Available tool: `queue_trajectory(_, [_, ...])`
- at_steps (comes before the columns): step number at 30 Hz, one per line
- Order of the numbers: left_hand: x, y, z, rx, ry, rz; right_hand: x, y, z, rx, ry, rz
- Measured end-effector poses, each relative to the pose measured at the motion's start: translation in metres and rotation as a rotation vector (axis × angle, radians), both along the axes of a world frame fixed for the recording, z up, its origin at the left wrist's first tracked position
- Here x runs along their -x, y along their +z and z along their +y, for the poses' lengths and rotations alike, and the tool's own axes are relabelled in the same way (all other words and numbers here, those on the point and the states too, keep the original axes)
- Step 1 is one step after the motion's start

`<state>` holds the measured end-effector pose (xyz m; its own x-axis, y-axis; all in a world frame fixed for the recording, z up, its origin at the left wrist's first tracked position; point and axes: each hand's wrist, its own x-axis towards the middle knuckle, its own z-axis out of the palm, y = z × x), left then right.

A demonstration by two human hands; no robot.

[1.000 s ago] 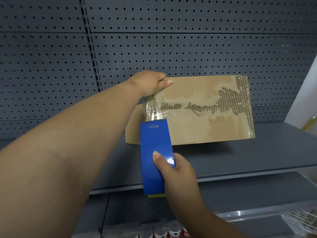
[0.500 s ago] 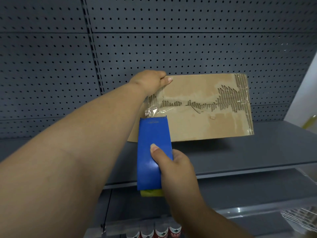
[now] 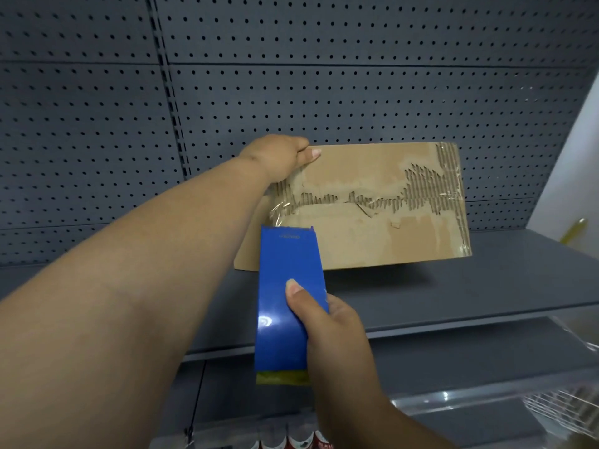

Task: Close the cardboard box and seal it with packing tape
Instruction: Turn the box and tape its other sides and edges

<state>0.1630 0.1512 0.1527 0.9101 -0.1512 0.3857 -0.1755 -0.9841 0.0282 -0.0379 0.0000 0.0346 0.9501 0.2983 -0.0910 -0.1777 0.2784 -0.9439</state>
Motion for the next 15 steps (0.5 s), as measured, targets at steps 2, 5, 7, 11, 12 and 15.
queue_trajectory(2, [0.0,0.0,0.001,-0.002,-0.006,0.002,-0.005,-0.009,0.004,0.061,-0.028,-0.008])
queue_trajectory(5, [0.0,-0.001,0.001,0.0,-0.004,0.004,-0.011,-0.018,0.007,0.126,-0.065,-0.044])
queue_trajectory(7, [0.001,0.0,0.001,0.01,0.003,0.008,-0.013,-0.021,0.007,0.152,-0.071,-0.059])
queue_trajectory(11, [0.005,0.001,-0.001,0.036,0.013,0.054,-0.014,-0.021,0.008,0.156,-0.071,-0.064])
queue_trajectory(12, [0.006,-0.001,-0.002,0.021,0.029,0.052,-0.014,-0.02,0.008,0.149,-0.067,-0.058])
queue_trajectory(15, [0.019,-0.009,-0.006,-0.015,0.08,-0.068,-0.016,-0.022,0.008,0.178,-0.063,-0.045])
